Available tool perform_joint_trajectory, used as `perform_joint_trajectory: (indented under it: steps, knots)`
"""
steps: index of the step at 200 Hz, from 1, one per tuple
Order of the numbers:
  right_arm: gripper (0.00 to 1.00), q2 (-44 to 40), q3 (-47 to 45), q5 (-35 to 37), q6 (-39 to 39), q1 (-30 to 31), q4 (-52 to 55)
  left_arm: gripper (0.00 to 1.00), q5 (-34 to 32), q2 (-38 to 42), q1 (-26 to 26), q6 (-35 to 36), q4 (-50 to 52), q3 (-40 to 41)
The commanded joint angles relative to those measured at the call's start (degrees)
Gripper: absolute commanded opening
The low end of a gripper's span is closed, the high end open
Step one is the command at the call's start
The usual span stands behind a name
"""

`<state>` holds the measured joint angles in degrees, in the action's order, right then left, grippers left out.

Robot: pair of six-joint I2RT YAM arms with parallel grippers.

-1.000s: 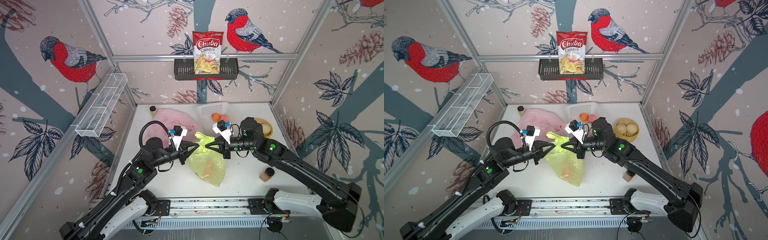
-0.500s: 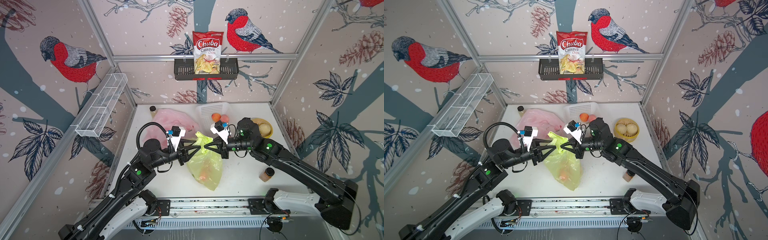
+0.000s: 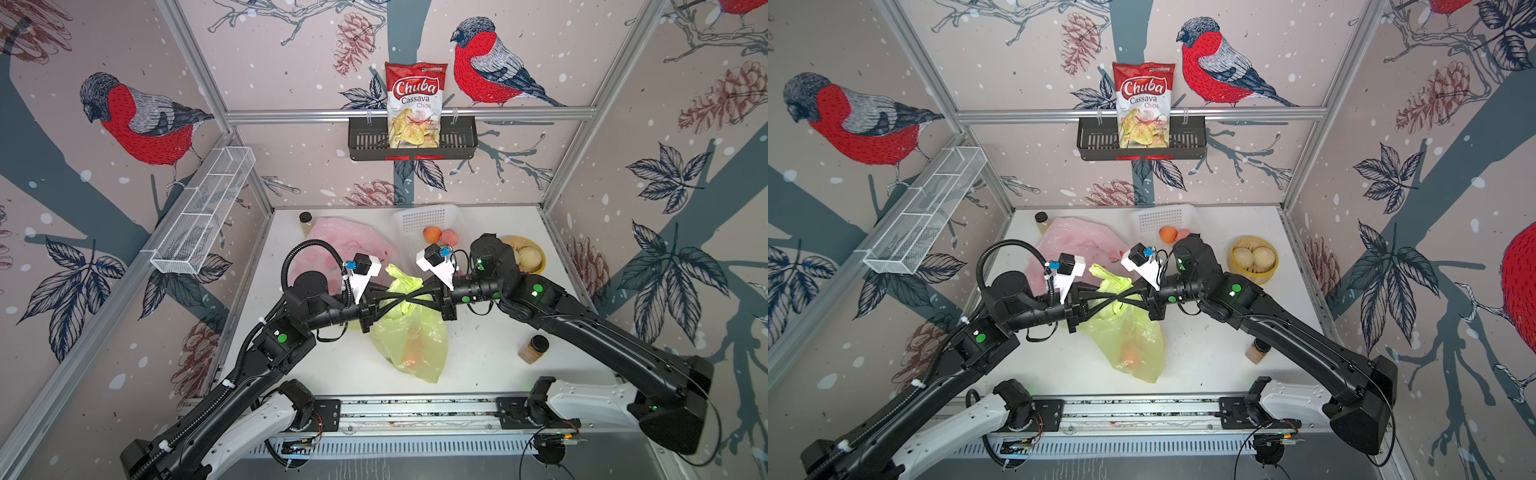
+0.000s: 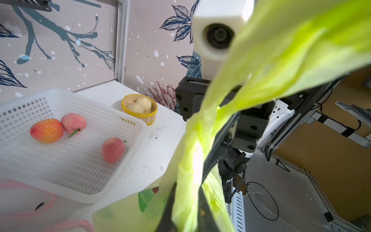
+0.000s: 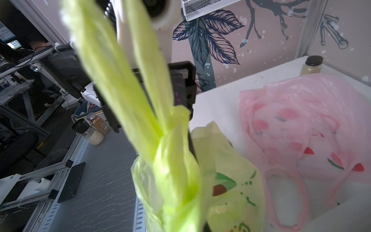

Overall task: Place the peach into a plastic bag & tie a knot
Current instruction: Cross the plastic bag at the center of the board.

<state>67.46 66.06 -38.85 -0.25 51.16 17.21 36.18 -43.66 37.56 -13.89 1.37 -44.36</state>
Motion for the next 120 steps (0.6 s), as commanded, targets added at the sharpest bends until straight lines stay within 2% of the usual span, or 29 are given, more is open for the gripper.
perform_joint_trajectory:
  steps: [1, 66, 92, 120]
  knots:
    - [0.00, -0.4, 0.1, 2.9, -0.9, -0.3, 0.8, 0.00, 0.6, 1.6, 0.0, -0.5, -1.1, 0.0]
    - [0.00, -0.6, 0.5, 11.0, 2.3, -0.8, -2.9, 0.00, 1.5, 1.5, 0.0, -3.0, -1.3, -0.3]
    - [0.00, 0.5, -0.5, 14.6, 7.6, 0.2, -10.7, 0.00, 4.1, -1.4, 0.4, -6.2, -8.3, 0.9]
    - [0.00, 2.1, -1.8, 24.4, 14.2, 1.6, -20.8, 0.00, 2.9, -3.3, 2.6, -7.9, -15.0, 2.3]
